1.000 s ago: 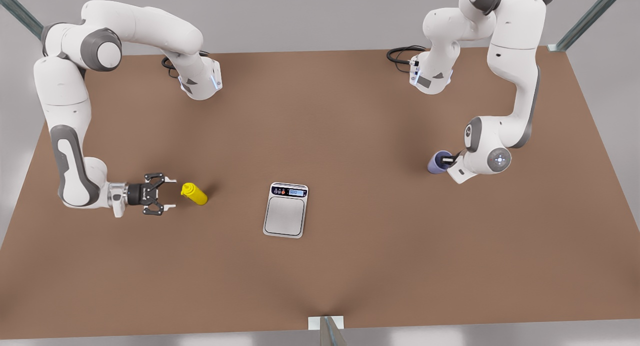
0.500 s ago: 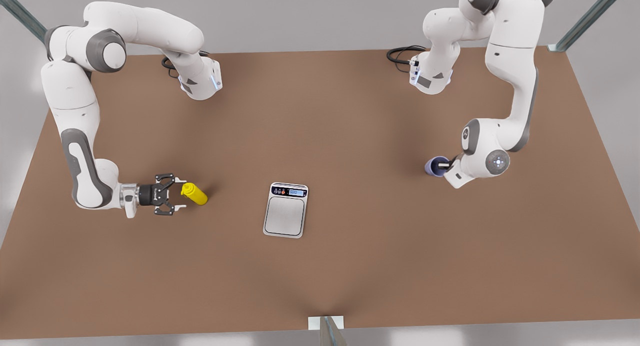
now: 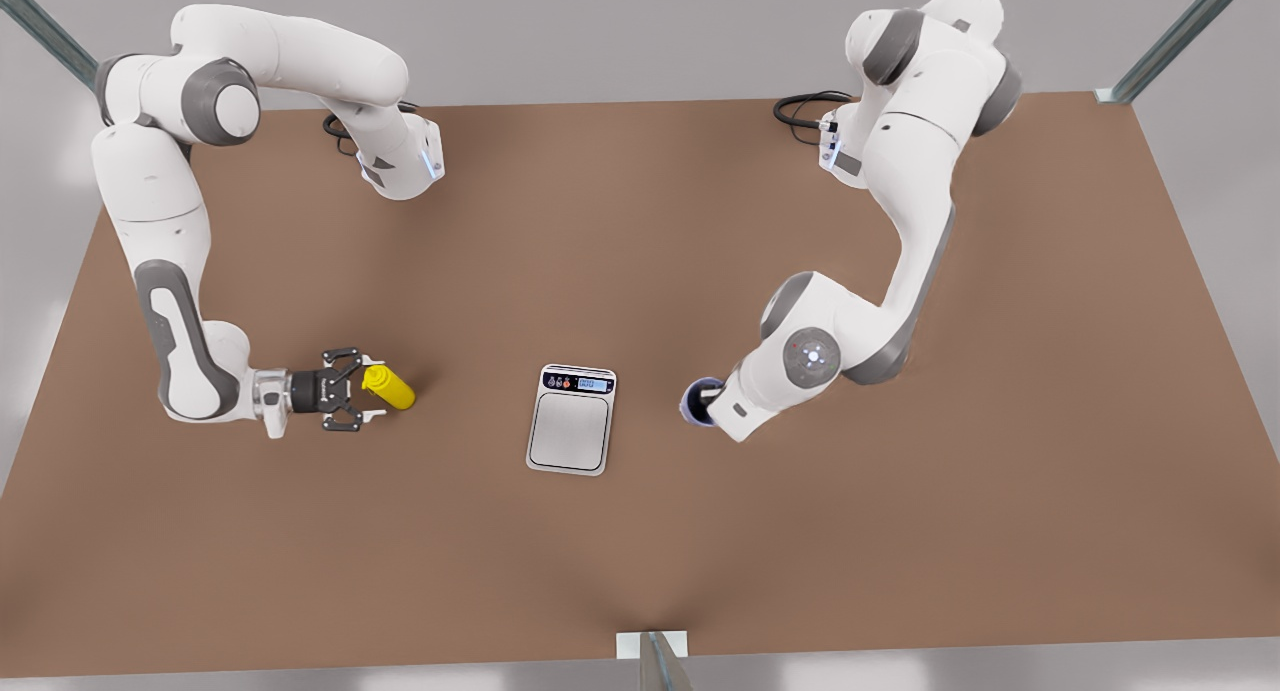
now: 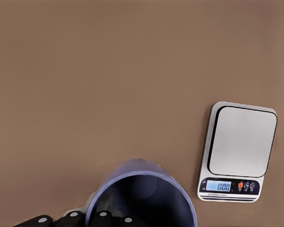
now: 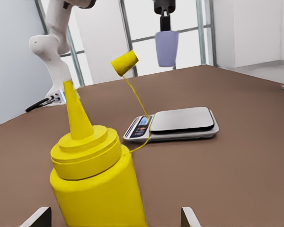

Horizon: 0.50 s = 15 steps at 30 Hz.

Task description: Move cup to the weight, pick up sauce bottle, pour sauce

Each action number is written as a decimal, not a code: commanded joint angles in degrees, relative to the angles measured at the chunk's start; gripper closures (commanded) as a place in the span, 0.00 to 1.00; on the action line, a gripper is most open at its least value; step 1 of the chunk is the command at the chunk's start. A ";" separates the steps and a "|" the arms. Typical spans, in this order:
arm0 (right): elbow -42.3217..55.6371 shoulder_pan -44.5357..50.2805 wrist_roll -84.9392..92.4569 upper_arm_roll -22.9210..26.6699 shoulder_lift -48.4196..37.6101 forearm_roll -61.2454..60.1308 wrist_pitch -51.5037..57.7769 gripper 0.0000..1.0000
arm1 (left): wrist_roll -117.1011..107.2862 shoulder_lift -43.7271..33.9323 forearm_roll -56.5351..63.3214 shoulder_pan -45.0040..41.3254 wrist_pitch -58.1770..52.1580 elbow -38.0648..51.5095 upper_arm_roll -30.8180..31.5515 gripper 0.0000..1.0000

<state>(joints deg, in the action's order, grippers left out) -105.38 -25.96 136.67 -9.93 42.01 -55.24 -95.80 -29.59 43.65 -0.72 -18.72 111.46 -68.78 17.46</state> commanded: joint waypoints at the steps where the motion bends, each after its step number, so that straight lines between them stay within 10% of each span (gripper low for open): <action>1: 0.00 0.30 0.00 0.00 0.00 -0.13 0.00 0.00 | -0.46 0.91 -2.00 -0.35 0.07 1.27 -0.06 0.79; 11: -0.62 2.32 0.09 0.00 0.00 -1.36 0.00 0.00 | -12.94 11.28 -1.56 -13.62 12.81 11.03 -1.55 0.79; 15: -0.53 2.41 0.09 0.09 0.00 -1.36 -0.09 0.38 | -13.91 13.66 -1.56 -15.12 18.00 11.12 -2.61 0.79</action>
<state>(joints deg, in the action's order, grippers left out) -105.99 -23.60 136.84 -9.84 42.01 -56.60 -95.89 -43.63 57.52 -0.18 -33.84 129.96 -57.74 14.80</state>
